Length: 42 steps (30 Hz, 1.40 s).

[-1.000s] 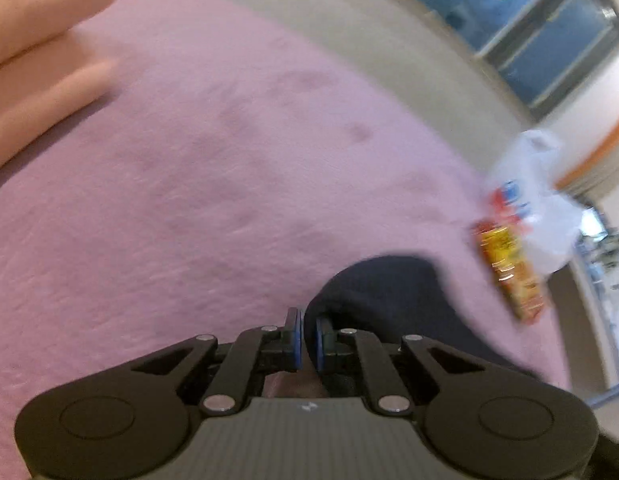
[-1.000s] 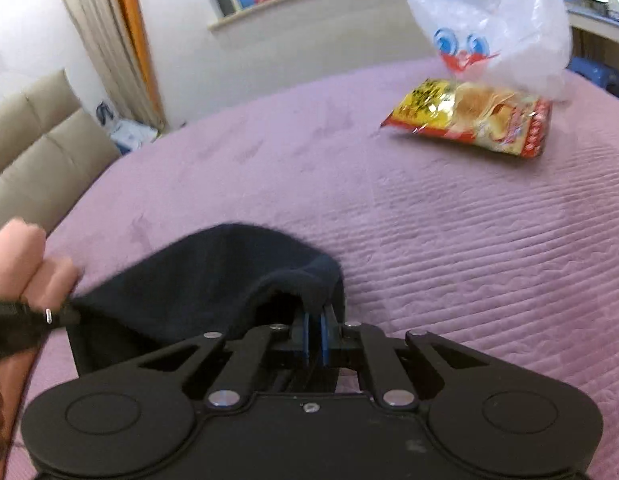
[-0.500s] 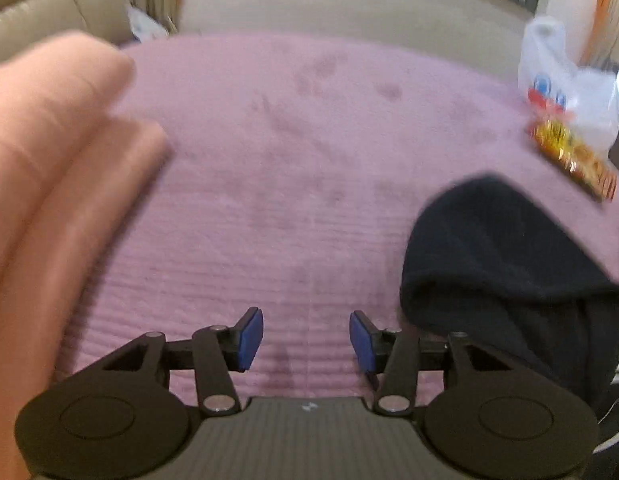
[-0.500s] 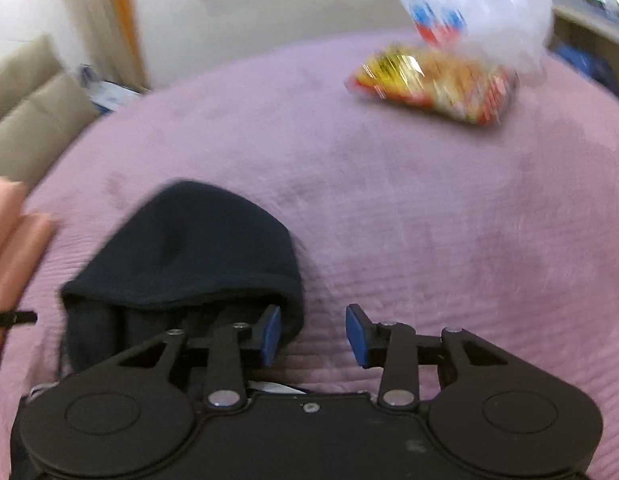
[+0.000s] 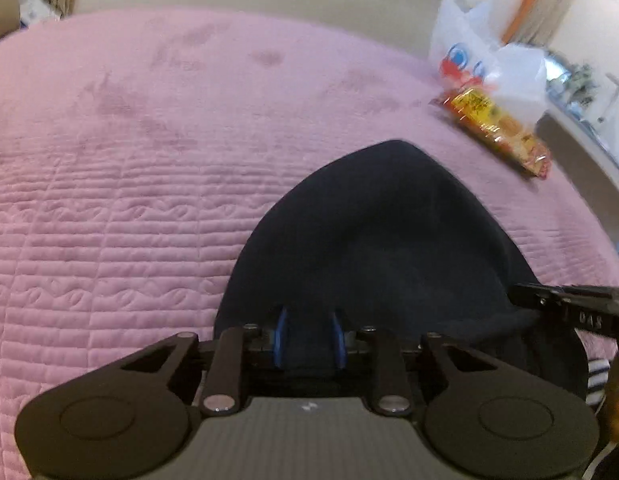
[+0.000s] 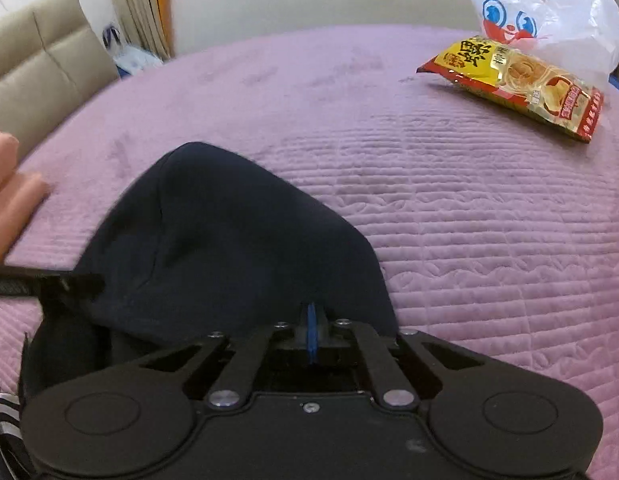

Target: Fold large clothes

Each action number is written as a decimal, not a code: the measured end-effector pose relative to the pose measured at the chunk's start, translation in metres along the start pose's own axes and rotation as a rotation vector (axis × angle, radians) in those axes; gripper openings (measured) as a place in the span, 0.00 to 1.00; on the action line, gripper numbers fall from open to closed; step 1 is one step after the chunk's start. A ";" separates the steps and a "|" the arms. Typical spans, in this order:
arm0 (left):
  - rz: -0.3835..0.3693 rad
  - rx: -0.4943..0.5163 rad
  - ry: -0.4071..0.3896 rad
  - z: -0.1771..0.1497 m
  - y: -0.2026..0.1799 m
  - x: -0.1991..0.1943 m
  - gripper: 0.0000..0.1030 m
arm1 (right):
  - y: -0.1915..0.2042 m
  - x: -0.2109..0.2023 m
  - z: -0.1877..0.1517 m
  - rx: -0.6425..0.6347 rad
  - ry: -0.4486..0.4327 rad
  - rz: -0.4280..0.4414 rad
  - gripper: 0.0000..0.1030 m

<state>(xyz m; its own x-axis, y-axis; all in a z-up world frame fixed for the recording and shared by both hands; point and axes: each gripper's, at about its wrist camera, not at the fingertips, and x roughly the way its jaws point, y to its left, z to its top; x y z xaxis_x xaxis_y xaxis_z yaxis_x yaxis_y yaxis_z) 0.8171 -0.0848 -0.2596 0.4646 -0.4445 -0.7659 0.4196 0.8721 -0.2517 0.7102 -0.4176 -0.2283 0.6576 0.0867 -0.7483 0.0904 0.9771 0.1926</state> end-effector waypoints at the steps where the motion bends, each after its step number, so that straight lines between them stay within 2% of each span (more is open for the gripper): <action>1: 0.000 -0.007 -0.013 -0.005 0.002 -0.002 0.26 | 0.000 -0.003 -0.002 0.012 -0.001 0.005 0.00; 6: -0.003 -0.060 -0.068 -0.016 0.008 -0.015 0.26 | -0.005 -0.006 -0.002 0.027 -0.013 0.030 0.00; 7: 0.032 -0.041 -0.079 -0.015 0.006 -0.025 0.26 | -0.007 -0.011 -0.002 0.027 -0.008 0.032 0.00; 9: 0.168 0.051 -0.137 -0.021 -0.006 -0.051 0.38 | -0.011 -0.024 -0.003 0.003 -0.011 0.026 0.00; 10: 0.212 0.091 -0.162 -0.024 -0.011 -0.059 0.46 | -0.009 -0.026 -0.005 -0.015 -0.012 0.026 0.00; 11: 0.235 0.124 -0.189 -0.023 -0.014 -0.066 0.47 | -0.009 -0.034 -0.005 -0.038 -0.016 0.034 0.00; 12: 0.226 0.136 -0.209 -0.019 -0.017 -0.071 0.47 | -0.009 -0.039 -0.002 -0.062 -0.023 0.047 0.08; 14: 0.153 0.112 -0.229 -0.002 -0.018 -0.070 0.47 | -0.004 -0.042 0.011 -0.098 -0.042 0.056 0.33; 15: 0.111 0.092 -0.223 0.006 -0.018 -0.067 0.46 | -0.001 -0.041 0.018 -0.109 -0.061 0.055 0.58; 16: 0.053 0.078 -0.203 0.018 -0.020 -0.059 0.46 | 0.003 -0.039 0.026 -0.117 -0.088 0.056 0.69; 18: -0.018 0.104 -0.167 0.037 -0.024 -0.040 0.47 | 0.012 -0.025 0.045 -0.151 -0.090 0.098 0.68; 21: 0.001 0.157 -0.112 0.062 -0.025 -0.009 0.53 | 0.020 0.005 0.064 -0.185 -0.050 0.162 0.73; 23: -0.031 0.171 -0.061 0.074 -0.018 0.011 0.73 | 0.022 0.024 0.074 -0.206 -0.016 0.182 0.74; 25: -0.118 0.163 0.030 0.083 -0.007 0.037 0.75 | 0.020 0.043 0.083 -0.207 0.023 0.193 0.75; 27: -0.153 0.151 0.104 0.088 0.002 0.060 0.75 | 0.014 0.059 0.089 -0.188 0.052 0.195 0.75; 29: -0.186 0.165 0.113 0.091 0.006 0.071 0.80 | 0.007 0.078 0.093 -0.146 0.111 0.194 0.75; 31: -0.207 0.156 0.123 0.095 0.007 0.077 0.81 | -0.001 0.094 0.094 -0.084 0.161 0.230 0.78; 33: -0.201 0.167 0.112 0.099 0.000 0.081 0.65 | 0.000 0.093 0.093 -0.078 0.144 0.239 0.77; 34: -0.179 0.190 0.115 0.099 -0.006 0.082 0.47 | 0.003 0.091 0.093 -0.093 0.141 0.232 0.54; 35: -0.170 0.215 0.104 0.098 -0.012 0.079 0.21 | 0.008 0.088 0.091 -0.117 0.141 0.249 0.37; 36: -0.205 0.224 0.101 0.096 -0.018 0.075 0.09 | 0.015 0.083 0.088 -0.151 0.132 0.259 0.16; 39: -0.165 0.273 0.023 0.086 -0.030 0.045 0.10 | 0.029 0.051 0.078 -0.245 0.055 0.235 0.12; 42: -0.232 0.260 -0.084 0.070 -0.034 -0.010 0.10 | 0.037 -0.007 0.068 -0.285 -0.045 0.242 0.11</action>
<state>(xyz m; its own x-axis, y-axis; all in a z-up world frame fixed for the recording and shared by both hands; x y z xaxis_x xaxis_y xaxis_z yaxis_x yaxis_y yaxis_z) 0.8531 -0.1243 -0.2020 0.3920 -0.6493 -0.6517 0.7007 0.6697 -0.2458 0.7602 -0.3955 -0.1730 0.6672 0.3193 -0.6730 -0.2791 0.9448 0.1716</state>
